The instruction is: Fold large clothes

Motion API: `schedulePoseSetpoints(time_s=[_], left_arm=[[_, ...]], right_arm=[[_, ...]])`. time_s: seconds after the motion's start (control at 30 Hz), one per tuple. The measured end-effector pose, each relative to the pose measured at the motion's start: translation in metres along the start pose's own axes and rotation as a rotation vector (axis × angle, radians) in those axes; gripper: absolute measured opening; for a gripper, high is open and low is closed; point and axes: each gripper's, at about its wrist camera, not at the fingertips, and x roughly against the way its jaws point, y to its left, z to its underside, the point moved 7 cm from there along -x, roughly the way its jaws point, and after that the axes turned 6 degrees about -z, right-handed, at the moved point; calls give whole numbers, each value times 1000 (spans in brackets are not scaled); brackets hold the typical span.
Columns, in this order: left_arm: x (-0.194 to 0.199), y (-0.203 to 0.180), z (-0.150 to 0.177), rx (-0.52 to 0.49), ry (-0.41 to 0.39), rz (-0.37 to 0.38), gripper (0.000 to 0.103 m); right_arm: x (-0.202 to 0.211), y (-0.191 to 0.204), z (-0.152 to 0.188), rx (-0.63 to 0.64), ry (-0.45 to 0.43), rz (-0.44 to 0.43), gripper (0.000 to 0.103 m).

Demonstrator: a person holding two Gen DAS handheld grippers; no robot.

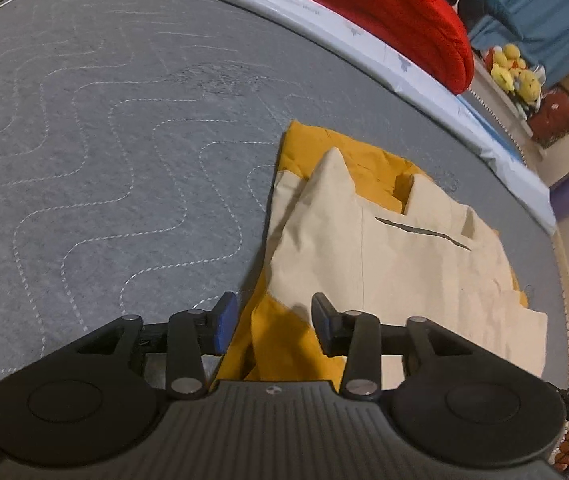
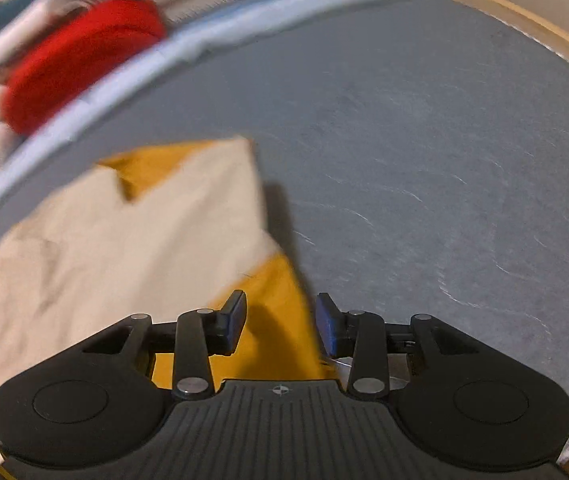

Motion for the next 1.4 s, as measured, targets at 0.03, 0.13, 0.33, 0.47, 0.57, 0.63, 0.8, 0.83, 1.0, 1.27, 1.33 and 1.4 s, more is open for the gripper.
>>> schedulePoseSetpoints(time_s=[0.03, 0.13, 0.33, 0.47, 0.57, 0.63, 0.8, 0.83, 1.0, 1.27, 1.33, 1.4], left_arm=[[-3, -3, -2, -3, -2, -4, 49], [-16, -9, -9, -13, -3, -22, 55], [-36, -13, -17, -3, 17, -45, 56], [-45, -19, -18, -9, 26, -29, 56], [-46, -22, -18, -9, 22, -19, 48], [-43, -25, -20, -23, 7, -9, 14], [-10, -30, -37, -43, -148, 27, 3], [-2, -30, -41, -45, -189, 32, 3], [27, -45, -57, -81, -365, 38, 3], [30, -64, -82, -45, -489, -28, 10], [17, -62, -83, -32, -433, -24, 37], [6, -59, -76, -50, -350, -2, 53]], right_arm=[[0, 1, -2, -11, -18, -17, 41], [-10, 6, -3, 6, 0, -50, 41], [-35, 7, -1, 47, 57, -44, 45], [-33, 9, -3, 48, 53, -62, 33], [-30, 17, -5, 96, 35, -70, 10], [-26, 18, -8, 112, 16, -79, 5], [8, 25, -29, 95, -156, -144, 1], [17, 28, -34, 94, -203, -158, 0], [46, 52, -57, 119, -405, -192, 0], [22, 75, -81, 106, -521, -70, 4], [1, 68, -76, 68, -440, -8, 11], [-18, 63, -68, 37, -331, -5, 18]])
